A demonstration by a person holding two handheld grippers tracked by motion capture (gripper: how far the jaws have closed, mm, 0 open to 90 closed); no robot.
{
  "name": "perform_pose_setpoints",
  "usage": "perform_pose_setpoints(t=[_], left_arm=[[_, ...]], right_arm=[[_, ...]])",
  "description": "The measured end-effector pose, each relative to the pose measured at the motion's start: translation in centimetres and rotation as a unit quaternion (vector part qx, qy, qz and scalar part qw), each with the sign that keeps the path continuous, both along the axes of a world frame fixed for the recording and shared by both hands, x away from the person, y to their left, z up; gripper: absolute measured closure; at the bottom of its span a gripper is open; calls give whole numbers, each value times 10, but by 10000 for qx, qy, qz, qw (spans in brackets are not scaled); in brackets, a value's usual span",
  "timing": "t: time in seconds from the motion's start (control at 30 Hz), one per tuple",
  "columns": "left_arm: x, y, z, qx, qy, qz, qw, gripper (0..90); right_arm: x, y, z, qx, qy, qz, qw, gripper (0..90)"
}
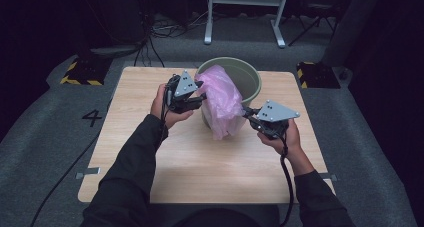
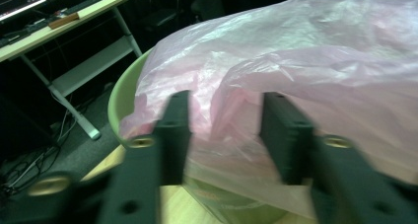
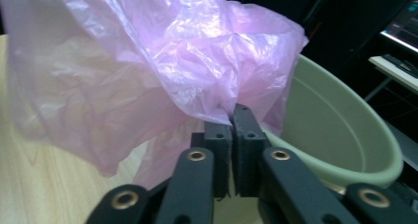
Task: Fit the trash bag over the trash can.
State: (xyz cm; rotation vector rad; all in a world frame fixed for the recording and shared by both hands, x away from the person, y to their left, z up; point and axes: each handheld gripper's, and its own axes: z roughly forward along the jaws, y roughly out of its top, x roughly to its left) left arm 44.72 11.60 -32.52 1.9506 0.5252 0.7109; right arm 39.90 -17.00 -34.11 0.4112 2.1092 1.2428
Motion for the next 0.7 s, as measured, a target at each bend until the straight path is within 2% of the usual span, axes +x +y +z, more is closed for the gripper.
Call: perform_pose_setpoints(t=[0.03,0.1,0.17,0.2,0.3,0.43,0.5,0.53,0.6,0.7], left_arm=[[-5,2,0,-68,8,-37,10000,490],[-15,4,1,-121,-49,-6,9999,359],[-19,5,1,-145,-34,-42,9999,307],[-33,6,1,-188,23,-172,9997,278],[-50,7,-2,-258,16,-362,9990,246],[-69,2,-13,-393,147,-564,9975,225],[-71,0,-16,-417,178,-601,9972,217],[-78,-5,-24,-510,323,-665,9960,213],[-82,-11,-33,-601,426,-750,9945,206],[-83,-21,-43,-652,562,-702,9938,205]], right_arm=[[0,-1,1,9,-23,-25,10000,896],[0,-3,3,63,-10,-66,10000,900],[0,-4,4,83,-30,-92,9999,900],[0,-5,5,71,-37,-164,9998,900],[0,-6,7,84,-24,-223,9997,900],[-1,-6,8,81,-18,-286,9996,900],[-1,-5,8,76,-2,-327,9994,900],[0,-5,8,90,0,-305,9995,900],[-1,-4,8,82,15,-326,9994,900],[-1,-3,7,70,13,-326,9994,900]])
